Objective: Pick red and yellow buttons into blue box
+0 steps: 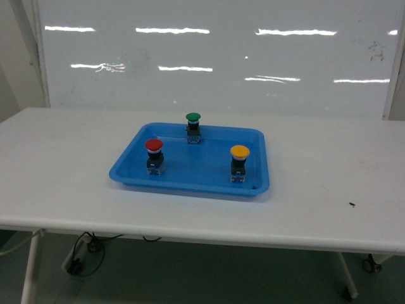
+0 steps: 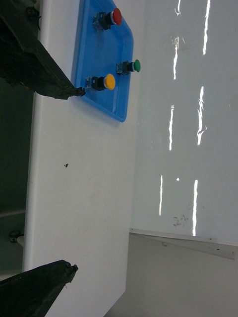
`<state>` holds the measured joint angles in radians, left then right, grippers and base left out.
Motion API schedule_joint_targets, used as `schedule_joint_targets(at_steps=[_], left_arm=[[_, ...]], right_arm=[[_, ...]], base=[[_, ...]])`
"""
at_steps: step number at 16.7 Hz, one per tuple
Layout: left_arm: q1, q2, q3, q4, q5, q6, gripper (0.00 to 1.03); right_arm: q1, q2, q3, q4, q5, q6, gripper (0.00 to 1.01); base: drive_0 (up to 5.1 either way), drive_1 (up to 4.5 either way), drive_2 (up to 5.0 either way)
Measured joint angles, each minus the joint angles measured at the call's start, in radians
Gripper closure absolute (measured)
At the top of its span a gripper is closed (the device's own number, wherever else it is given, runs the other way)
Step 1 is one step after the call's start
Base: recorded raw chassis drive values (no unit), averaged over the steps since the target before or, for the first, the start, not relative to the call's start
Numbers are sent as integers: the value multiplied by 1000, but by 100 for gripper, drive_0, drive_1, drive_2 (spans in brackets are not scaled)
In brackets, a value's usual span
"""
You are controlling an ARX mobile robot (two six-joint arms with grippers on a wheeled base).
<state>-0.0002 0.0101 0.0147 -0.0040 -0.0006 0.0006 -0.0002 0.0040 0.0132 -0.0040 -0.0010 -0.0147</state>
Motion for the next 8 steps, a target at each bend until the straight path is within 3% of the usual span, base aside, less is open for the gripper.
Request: schedule_joint_targets(at_steps=[8], left_arm=[[0,0,0,0,0,0,5]], right_arm=[[0,0,0,0,0,0,3]], base=[[0,0,0]])
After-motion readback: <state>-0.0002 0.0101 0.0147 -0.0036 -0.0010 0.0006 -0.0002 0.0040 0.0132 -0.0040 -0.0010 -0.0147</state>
